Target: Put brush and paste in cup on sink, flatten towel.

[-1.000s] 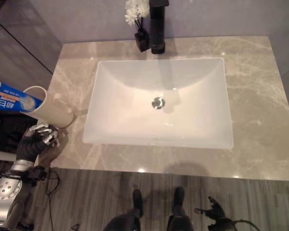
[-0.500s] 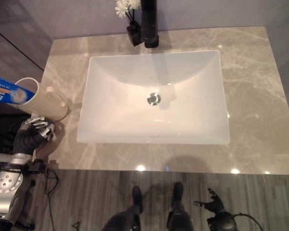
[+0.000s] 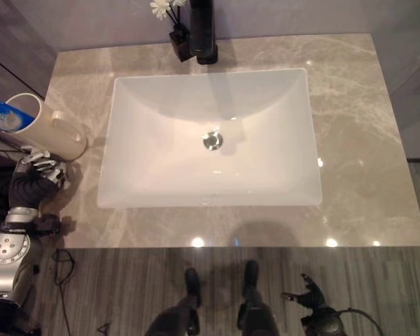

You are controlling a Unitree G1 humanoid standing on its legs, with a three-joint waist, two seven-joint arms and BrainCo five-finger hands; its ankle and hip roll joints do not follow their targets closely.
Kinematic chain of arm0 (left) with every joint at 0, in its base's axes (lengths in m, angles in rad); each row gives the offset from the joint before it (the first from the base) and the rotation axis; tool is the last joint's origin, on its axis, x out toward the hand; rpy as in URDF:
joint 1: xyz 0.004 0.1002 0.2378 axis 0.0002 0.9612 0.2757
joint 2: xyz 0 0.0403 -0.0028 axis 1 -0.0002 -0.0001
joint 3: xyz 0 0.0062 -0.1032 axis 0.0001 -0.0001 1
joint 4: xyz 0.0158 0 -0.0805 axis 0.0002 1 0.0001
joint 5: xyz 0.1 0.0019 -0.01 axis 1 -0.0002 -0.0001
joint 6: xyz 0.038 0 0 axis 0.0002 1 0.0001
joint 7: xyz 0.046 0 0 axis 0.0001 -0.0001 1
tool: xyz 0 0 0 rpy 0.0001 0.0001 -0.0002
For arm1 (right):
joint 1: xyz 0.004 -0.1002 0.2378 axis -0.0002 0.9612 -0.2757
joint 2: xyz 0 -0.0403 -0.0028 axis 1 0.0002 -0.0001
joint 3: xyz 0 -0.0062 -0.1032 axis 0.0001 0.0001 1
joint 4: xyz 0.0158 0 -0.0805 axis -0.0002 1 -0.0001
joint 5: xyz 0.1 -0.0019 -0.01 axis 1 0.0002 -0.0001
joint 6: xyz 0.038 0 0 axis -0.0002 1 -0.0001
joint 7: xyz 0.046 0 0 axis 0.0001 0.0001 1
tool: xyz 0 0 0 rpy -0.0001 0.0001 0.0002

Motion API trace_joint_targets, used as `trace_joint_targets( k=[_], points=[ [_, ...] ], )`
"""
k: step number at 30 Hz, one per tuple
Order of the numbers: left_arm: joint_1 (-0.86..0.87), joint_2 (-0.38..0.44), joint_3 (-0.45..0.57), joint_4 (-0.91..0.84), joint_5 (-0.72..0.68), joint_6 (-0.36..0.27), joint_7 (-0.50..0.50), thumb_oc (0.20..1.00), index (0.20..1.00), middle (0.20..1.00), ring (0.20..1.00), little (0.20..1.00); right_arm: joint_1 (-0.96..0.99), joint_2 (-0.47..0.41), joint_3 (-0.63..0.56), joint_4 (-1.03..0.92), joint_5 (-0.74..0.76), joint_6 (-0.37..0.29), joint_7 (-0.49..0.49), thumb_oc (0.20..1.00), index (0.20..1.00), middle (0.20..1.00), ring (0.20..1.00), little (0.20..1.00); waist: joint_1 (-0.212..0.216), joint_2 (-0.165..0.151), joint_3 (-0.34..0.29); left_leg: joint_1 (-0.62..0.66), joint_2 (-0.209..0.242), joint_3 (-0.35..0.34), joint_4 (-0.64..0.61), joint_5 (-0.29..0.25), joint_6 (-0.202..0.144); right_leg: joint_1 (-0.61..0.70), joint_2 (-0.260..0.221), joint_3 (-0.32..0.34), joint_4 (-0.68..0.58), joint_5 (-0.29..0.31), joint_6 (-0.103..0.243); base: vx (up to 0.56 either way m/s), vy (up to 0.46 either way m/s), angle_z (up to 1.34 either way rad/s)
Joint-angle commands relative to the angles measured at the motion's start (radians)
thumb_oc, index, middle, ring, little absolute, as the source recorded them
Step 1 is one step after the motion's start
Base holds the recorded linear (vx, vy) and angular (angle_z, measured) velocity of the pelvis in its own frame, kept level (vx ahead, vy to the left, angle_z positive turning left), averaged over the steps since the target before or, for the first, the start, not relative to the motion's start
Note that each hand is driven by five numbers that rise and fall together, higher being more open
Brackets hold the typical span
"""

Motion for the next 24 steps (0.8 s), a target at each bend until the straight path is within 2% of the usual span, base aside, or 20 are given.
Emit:
trace_joint_targets(
  k=[1,11,24],
  points=[
    [-0.073,0.021,-0.030,0.056,0.020,-0.026,0.030,0.200,0.200,0.200,0.200,0.200,-0.025,-0.014,0.020,0.001,-0.006,-0.014,-0.030,1.000,1.000,1.000,1.000,1.000,-0.027,-0.018,-0.003,0.017,0.084,-0.007,0.003,0.059,-0.099,0.021,-0.077,0.055,-0.002,0.074,0.088,0.00,0.009,-0.05],
    [-0.134,0.047,-0.048,0.087,0.039,-0.030,0.060,0.200,0.200,0.200,0.200,0.200,-0.024,-0.007,0.023,0.027,0.018,-0.015,-0.023,1.000,1.000,1.000,1.000,1.000,-0.041,-0.026,-0.003,0.013,0.091,0.008,0.003,0.059,-0.099,0.002,-0.070,0.073,-0.002,0.078,0.087,0.00,0.000,-0.01],
    [-0.241,0.127,-0.032,0.102,0.077,-0.028,0.143,0.200,0.200,0.200,0.200,0.200,-0.019,0.010,0.029,0.051,0.048,-0.009,-0.007,1.000,1.000,1.000,1.000,1.000,-0.050,-0.047,0.017,-0.009,0.094,0.008,0.003,0.064,-0.101,-0.018,-0.063,0.074,-0.002,0.086,0.089,0.00,-0.003,-0.04]
  ],
)
